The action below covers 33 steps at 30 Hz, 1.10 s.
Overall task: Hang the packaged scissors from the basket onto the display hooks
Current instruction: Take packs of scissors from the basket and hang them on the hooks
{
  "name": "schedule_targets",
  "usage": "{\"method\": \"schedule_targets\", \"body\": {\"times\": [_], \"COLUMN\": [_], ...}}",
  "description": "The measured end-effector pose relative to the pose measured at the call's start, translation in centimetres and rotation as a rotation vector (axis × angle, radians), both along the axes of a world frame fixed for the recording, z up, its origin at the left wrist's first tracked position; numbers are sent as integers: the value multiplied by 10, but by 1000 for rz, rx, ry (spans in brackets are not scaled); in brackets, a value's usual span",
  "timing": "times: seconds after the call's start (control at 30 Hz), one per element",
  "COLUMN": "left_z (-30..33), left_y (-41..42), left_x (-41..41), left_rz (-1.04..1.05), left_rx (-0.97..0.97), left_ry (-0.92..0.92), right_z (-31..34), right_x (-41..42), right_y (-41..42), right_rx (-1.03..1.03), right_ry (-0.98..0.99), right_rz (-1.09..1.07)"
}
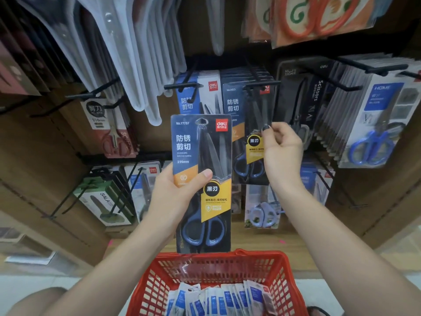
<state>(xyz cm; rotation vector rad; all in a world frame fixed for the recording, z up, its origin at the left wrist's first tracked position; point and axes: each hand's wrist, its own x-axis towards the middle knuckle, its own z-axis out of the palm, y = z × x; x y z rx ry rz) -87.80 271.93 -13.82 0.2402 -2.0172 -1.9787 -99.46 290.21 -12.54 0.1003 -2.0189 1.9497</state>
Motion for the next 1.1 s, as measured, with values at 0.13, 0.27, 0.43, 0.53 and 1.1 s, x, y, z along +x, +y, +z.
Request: {"method": "schedule_targets", "body": {"times": [0.13,0.27,0.43,0.53,1.1], "left_z": [2,8,17,17,55], "left_y": [3,8,18,24,-20], "left_x": [-8,-20,-36,-41,-56], "left_rz": [-47,-21,-42,-50,-226], "left_rx": [-42,-86,-85,-107,-1472], "left_ry": [14,28,27,44,64], "right_z": [-3,-2,3,-3,-25], "right_x": [-6,14,42,46,58], "right_y": [-3,0,2,4,51], "right_rx": [-14,0,-9,35,60], "right_ry": [22,65,4,-97,96], "right_rz": [-50,-96,275,514,435]}}
